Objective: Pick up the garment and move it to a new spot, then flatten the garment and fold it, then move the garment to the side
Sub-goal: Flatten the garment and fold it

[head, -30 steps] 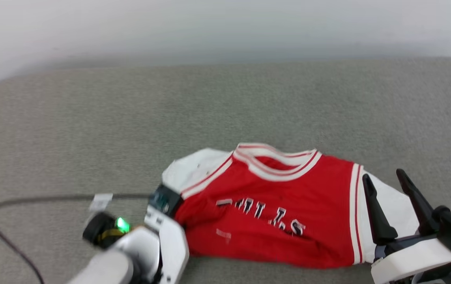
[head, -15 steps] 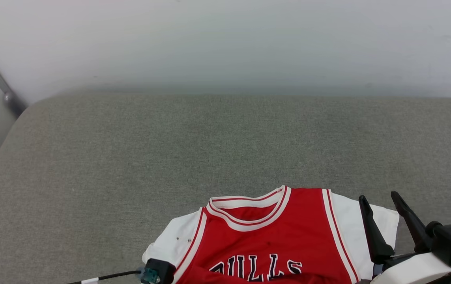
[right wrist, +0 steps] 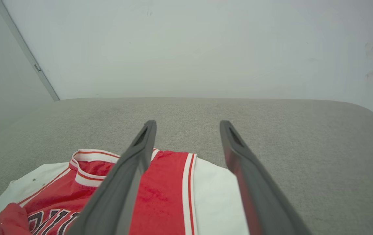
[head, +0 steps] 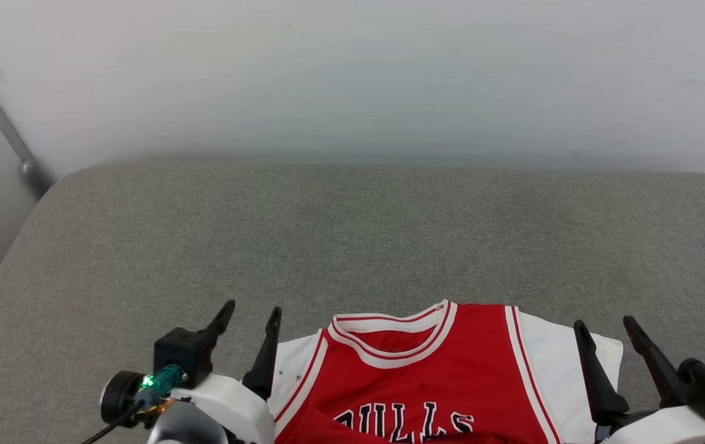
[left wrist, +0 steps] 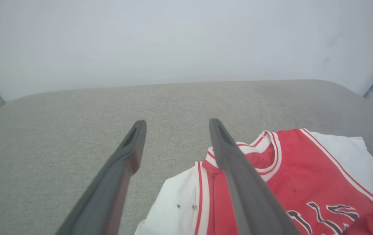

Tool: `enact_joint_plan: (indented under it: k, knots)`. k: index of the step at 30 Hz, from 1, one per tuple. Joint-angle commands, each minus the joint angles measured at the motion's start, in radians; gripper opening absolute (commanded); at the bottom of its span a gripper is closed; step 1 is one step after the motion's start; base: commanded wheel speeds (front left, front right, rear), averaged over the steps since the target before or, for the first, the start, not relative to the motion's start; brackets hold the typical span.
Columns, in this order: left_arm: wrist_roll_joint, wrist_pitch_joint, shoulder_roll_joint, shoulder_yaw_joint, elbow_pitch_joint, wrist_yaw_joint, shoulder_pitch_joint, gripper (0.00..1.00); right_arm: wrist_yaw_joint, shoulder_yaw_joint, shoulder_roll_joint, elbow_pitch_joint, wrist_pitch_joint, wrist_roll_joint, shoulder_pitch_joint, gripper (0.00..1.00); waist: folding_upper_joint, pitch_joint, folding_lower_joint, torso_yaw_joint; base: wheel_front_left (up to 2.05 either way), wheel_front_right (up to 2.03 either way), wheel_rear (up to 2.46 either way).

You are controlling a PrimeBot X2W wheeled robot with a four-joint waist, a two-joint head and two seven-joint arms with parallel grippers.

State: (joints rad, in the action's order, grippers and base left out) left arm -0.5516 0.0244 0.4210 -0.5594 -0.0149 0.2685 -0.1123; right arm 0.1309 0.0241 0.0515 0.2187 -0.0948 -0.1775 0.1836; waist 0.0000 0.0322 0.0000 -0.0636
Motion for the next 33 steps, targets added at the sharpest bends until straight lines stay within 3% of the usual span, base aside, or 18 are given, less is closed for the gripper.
enact_joint_plan:
  k: [1, 7, 12, 17, 23, 33]
  knots:
    - [0.008, 0.038, 0.005, 0.017, -0.003, 0.002, -0.016, 1.0, 0.0, 0.008, -0.002, 0.002, -0.001, -0.007, 0.011, 1.0, 0.0, 0.001, 0.0, -0.001, 0.0, 0.0, 0.0]
    - [0.011, 0.131, 0.037, 0.075, 0.016, -0.002, -0.027, 1.0, 0.0, 0.046, -0.002, -0.009, -0.012, -0.032, 0.029, 1.0, 0.0, 0.002, 0.0, -0.008, 0.0, 0.0, 0.0]
    - [-0.005, 0.155, 0.05, 0.105, 0.028, 0.002, -0.026, 1.0, 0.0, 0.121, -0.002, -0.054, -0.085, -0.073, 0.038, 1.0, 0.0, -0.002, 0.0, -0.02, 0.0, 0.0, 0.0]
    - [-0.009, 0.163, 0.047, 0.108, 0.031, -0.002, -0.029, 1.0, 0.0, 0.226, 0.023, -0.133, -0.226, -0.115, -0.001, 1.0, 0.0, -0.016, 0.0, -0.03, 0.0, 0.0, 0.0]
    - [-0.009, 0.176, 0.028, 0.1, 0.029, -0.005, -0.048, 1.0, 0.0, 0.304, 0.115, -0.283, -0.473, -0.2, -0.1, 1.0, 0.0, -0.073, 0.0, -0.053, 0.0, 0.0, 0.0]
    - [0.01, 0.195, 0.004, 0.091, 0.037, -0.02, -0.119, 1.0, 0.0, 0.227, 0.225, -0.426, -0.663, -0.266, -0.335, 1.0, 0.0, -0.219, 0.0, -0.076, 0.0, 0.0, 0.0]
